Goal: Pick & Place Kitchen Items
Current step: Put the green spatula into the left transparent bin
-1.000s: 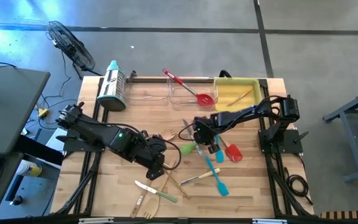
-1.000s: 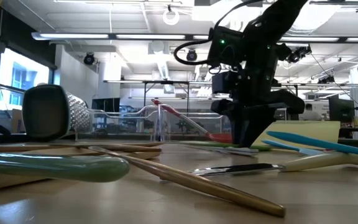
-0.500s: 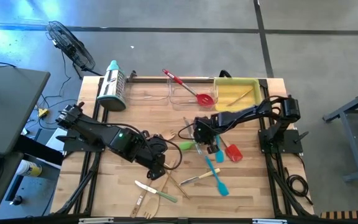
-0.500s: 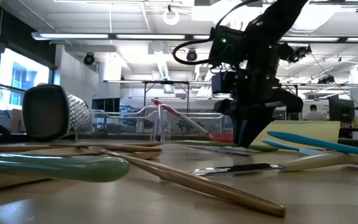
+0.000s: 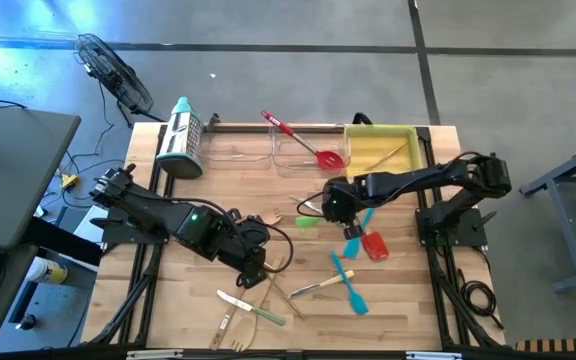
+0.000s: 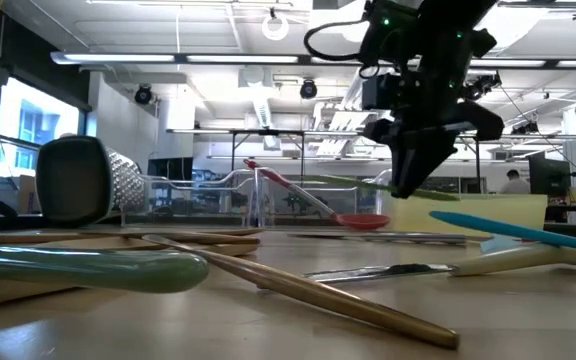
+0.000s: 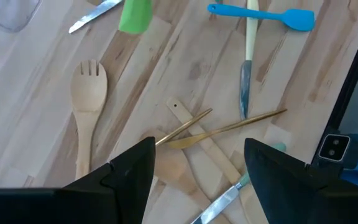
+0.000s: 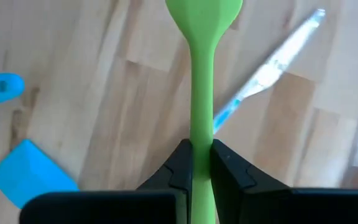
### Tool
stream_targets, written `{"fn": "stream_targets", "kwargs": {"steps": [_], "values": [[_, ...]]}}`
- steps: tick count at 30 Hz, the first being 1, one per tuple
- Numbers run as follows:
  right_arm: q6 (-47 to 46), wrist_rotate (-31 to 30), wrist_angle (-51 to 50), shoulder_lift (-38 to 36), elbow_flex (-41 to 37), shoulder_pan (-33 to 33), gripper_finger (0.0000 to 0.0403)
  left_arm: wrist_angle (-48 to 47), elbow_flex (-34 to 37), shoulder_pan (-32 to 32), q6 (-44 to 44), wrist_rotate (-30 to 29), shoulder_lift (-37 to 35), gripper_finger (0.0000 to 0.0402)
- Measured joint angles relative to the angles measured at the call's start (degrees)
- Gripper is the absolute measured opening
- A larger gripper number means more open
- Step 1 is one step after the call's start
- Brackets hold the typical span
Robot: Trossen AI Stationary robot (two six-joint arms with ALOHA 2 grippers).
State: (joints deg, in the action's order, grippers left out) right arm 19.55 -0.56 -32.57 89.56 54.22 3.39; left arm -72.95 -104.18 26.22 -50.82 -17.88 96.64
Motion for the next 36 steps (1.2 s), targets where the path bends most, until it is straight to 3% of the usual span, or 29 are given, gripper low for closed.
{"fn": "stream_targets", "kwargs": {"steps": [9,19,24,29,36], "values": [[-1.5,-3.0,-1.4,-9.4,0.4,1.4,0.0024,-0.4,0.0,0.0,7.5,-11.6,0.0,0.0239],[-8.9,11.3,3.8,-21.0,4.2,1.8,0.0024,0.8,0.0,0.0,26.0,-37.7,0.0,0.0239],[-12.1,16.8,8.3,-22.4,4.4,1.8,0.0024,7.7,0.0,0.0,39.3,-45.9,0.0,0.0239],[-13.9,18.9,14.6,-22.4,4.4,1.4,0.0024,16.6,0.0,-1.2,49.8,-46.3,0.0,0.0239],[-15.3,23.7,23.4,-22.4,4.4,0.8,0.0024,18.5,0.0,-5.6,50.8,-40.0,0.0,0.0239]]}}
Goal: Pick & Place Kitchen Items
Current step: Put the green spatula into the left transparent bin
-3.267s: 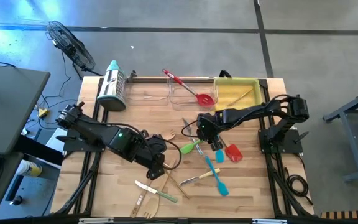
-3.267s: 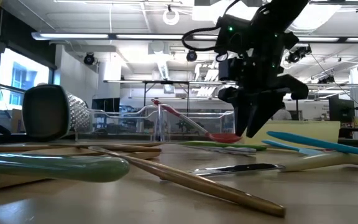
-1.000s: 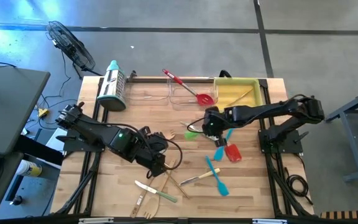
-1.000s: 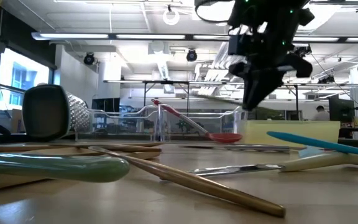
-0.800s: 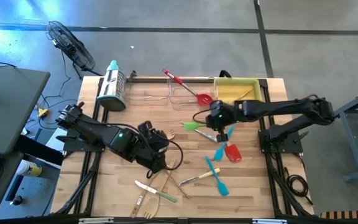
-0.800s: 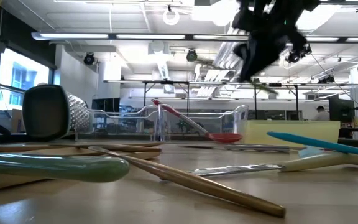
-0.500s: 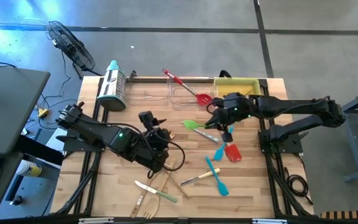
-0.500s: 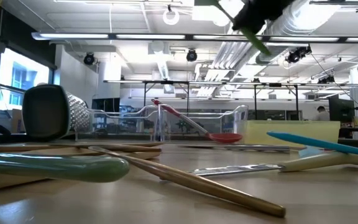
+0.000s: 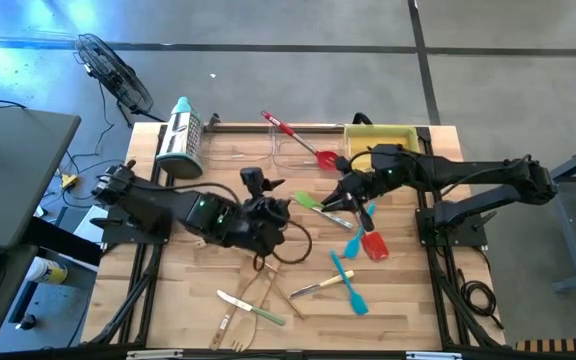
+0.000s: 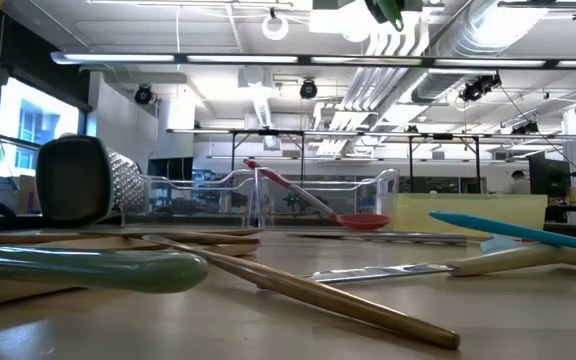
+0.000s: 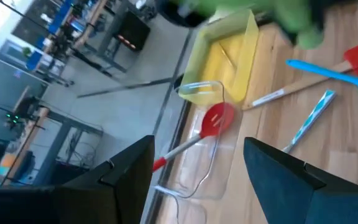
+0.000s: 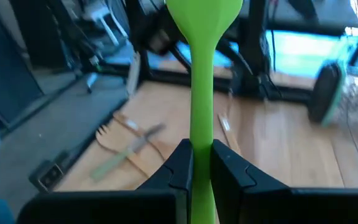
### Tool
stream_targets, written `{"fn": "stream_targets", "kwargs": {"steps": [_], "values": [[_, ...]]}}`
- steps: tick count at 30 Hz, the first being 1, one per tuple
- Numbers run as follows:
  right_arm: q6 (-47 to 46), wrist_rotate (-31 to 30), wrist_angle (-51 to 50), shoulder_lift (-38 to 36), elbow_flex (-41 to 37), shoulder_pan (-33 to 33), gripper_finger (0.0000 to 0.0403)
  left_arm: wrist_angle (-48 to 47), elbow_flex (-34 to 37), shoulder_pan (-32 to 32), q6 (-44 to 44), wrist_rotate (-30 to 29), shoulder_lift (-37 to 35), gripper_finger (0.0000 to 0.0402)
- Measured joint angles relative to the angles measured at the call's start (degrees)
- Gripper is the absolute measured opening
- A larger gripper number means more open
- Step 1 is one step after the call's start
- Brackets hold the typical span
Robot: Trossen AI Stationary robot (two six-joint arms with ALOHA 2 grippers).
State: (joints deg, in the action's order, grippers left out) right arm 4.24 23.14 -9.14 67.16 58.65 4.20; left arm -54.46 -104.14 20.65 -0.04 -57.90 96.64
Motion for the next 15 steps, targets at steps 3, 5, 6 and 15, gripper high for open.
{"fn": "stream_targets", "kwargs": {"steps": [3,5,6,15], "values": [[0.0,1.3,2.2,0.0,0.0,0.0,0.0024,-0.8,0.0,-1.5,-1.3,4.0,0.0,0.0239],[0.0,1.3,2.6,0.0,0.0,0.0,0.0024,-1.0,0.0,-2.5,-7.5,10.0,0.0,0.0239],[0.0,1.5,2.5,0.0,0.0,0.0,0.0024,-1.0,0.0,-3.1,-10.7,14.1,0.0,0.0239],[-2.9,7.4,5.1,0.0,0.0,-0.1,0.0024,4.2,0.0,-6.6,-12.6,33.2,0.0,0.0239]]}}
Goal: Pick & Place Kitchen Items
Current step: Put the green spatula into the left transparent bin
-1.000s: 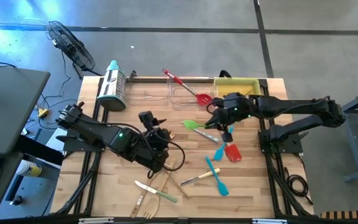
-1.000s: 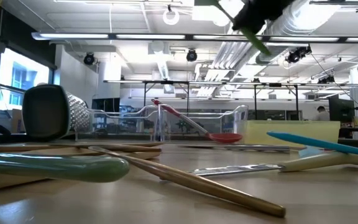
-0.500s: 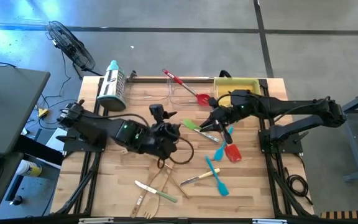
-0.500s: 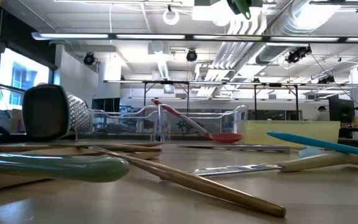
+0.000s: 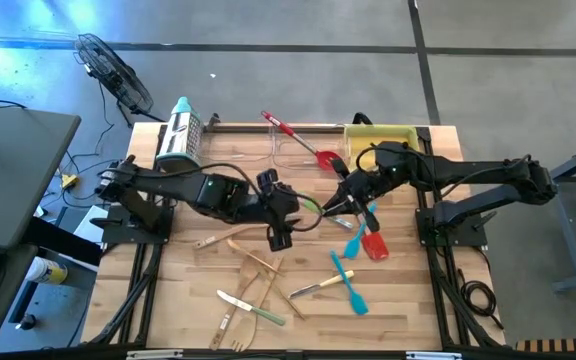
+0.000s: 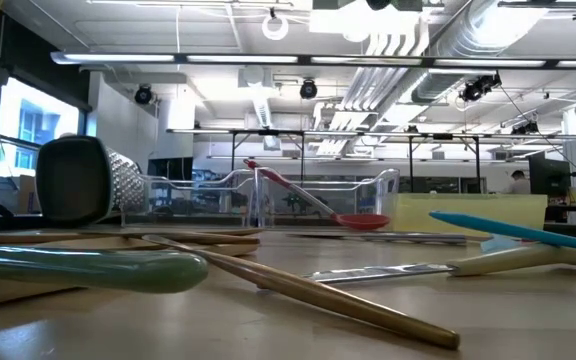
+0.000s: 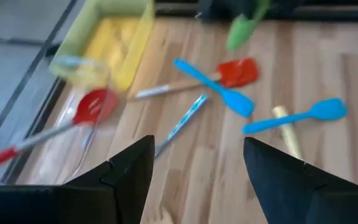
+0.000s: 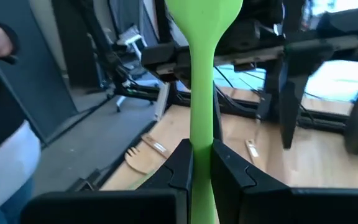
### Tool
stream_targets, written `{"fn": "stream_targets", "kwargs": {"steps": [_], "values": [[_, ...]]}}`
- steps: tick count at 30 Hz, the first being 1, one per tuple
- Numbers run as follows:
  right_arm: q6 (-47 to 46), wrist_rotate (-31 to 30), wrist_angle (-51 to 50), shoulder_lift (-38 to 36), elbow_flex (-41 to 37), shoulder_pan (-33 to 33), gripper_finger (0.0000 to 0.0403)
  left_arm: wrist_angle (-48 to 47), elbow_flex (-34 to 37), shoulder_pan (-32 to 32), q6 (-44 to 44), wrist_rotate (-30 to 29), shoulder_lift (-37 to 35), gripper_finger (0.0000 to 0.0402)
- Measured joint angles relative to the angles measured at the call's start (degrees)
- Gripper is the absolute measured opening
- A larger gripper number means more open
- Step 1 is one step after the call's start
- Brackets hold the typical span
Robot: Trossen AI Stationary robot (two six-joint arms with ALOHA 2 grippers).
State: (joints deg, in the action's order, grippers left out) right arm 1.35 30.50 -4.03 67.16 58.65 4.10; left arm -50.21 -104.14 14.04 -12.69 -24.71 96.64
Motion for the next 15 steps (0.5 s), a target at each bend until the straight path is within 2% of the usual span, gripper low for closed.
{"fn": "stream_targets", "kwargs": {"steps": [5,13,15], "values": [[-1.8,2.6,2.3,-0.2,0.0,0.0,0.0024,6.9,0.0,0.1,5.7,1.3,-0.7,0.0239],[-3.1,4.6,3.4,-2.0,0.0,0.0,0.0024,15.7,0.0,0.2,8.7,1.7,-4.2,0.0239],[-3.1,4.7,3.7,-2.3,0.0,0.0,0.0024,20.2,-0.2,0.2,9.8,3.3,-4.5,0.0239]]}}
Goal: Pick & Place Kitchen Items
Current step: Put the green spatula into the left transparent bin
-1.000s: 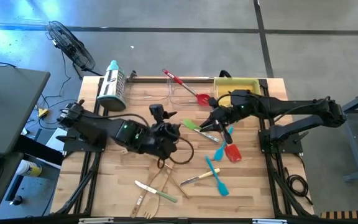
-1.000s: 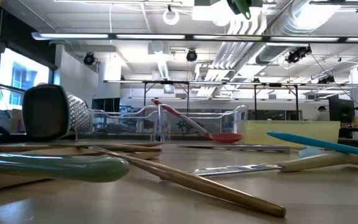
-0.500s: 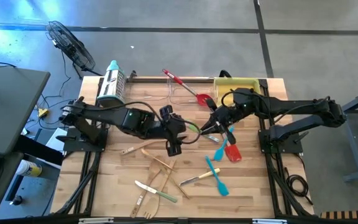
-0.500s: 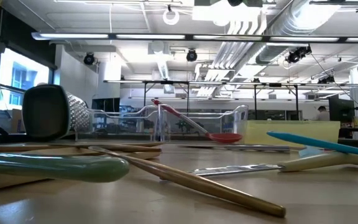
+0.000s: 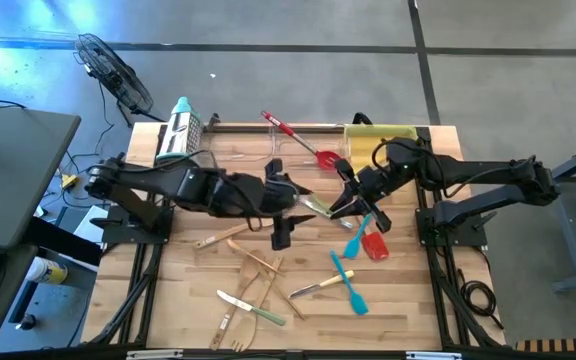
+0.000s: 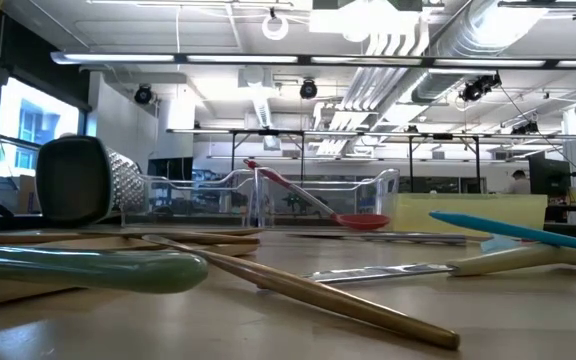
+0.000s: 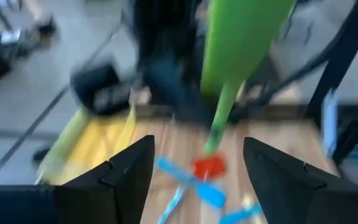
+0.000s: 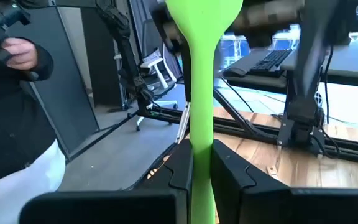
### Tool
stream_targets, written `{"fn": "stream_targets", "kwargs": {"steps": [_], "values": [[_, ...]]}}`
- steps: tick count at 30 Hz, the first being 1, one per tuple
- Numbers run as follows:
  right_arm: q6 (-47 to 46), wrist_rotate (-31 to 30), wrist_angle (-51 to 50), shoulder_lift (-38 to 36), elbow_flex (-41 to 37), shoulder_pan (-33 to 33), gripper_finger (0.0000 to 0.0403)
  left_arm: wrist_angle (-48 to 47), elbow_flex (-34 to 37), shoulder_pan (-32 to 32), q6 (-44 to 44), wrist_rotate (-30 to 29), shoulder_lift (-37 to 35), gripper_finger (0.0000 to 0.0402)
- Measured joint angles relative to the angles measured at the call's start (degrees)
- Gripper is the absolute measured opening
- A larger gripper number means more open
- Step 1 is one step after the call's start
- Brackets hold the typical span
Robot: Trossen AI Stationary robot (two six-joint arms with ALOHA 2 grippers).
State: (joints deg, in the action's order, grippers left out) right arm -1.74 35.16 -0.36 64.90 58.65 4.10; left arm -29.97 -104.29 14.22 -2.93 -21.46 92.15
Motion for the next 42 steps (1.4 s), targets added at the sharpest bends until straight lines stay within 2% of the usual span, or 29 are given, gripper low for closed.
{"fn": "stream_targets", "kwargs": {"steps": [5,14,26,38,42], "values": [[-0.2,0.9,0.8,-0.1,0.0,0.0,0.0024,7.0,0.1,0.0,-0.1,4.0,-0.2,0.0239],[-0.2,1.0,6.8,-0.1,0.0,0.0,0.0024,8.3,0.2,0.0,-0.3,0.8,2.4,0.0239],[0.0,1.0,6.6,-0.1,0.0,0.0,0.0024,14.3,0.1,0.0,2.7,0.9,3.3,0.0239],[0.0,0.8,6.4,-0.1,0.0,0.0,0.0024,15.0,0.2,-0.5,3.0,-0.5,4.3,0.0239],[0.0,0.8,6.4,-0.1,0.0,0.0,0.0024,14.8,0.2,-0.5,3.2,0.1,4.2,0.0222]]}}
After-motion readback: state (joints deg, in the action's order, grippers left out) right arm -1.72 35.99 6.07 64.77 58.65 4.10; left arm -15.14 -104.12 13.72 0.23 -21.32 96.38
